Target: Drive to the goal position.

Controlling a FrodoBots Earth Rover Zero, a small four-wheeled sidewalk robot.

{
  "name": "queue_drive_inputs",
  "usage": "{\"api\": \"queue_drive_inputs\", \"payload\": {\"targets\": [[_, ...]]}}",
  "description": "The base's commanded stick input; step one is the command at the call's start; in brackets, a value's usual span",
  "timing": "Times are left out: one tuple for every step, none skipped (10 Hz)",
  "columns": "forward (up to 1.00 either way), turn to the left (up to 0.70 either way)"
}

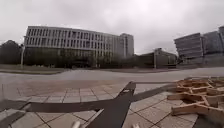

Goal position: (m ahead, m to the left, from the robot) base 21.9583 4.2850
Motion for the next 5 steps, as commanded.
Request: {"api": "queue_drive_inputs", "payload": {"targets": [[0.05, 0.00], [0.05, 0.00], [0.05, 0.00], [0.05, 0.00], [0.05, 0.00]]}}
